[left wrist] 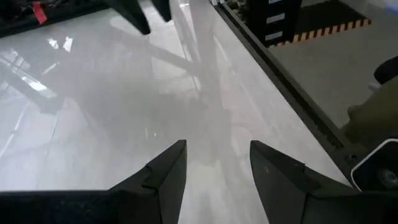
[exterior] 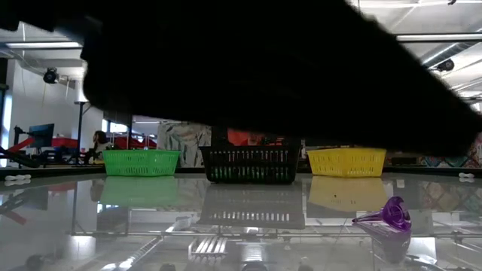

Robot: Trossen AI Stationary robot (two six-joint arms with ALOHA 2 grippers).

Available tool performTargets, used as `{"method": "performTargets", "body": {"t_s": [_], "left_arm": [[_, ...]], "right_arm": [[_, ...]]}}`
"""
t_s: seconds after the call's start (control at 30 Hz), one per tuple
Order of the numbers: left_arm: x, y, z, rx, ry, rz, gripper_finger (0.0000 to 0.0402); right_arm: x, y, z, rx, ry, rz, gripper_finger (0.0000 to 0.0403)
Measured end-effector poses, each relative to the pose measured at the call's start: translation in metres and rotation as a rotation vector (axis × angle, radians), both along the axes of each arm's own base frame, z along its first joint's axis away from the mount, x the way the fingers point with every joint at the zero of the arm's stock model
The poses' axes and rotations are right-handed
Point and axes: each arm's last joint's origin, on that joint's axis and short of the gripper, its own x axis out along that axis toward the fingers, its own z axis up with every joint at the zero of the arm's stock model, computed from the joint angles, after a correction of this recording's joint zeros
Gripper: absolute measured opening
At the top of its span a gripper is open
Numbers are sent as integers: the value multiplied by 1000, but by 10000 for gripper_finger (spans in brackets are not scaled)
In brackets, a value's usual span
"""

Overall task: Sort Halloween decoration
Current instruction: Put the purple witch hat toy into the green bin

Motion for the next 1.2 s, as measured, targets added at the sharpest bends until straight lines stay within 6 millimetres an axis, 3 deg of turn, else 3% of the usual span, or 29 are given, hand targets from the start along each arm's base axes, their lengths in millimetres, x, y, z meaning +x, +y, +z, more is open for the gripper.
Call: {"method": "performTargets", "body": {"t_s": [0.47,0.8,1.2], "left_arm": [[9,14,-24,52,16,96,159],[13,25,-32,37,37,88,152],[12,26,-35,61,48,80,36]], "right_arm": [[30,35,15,-16,-85,133,100],[35,41,30,-8,-139,176,99],[35,40,30,-20,-148,182,95]]}}
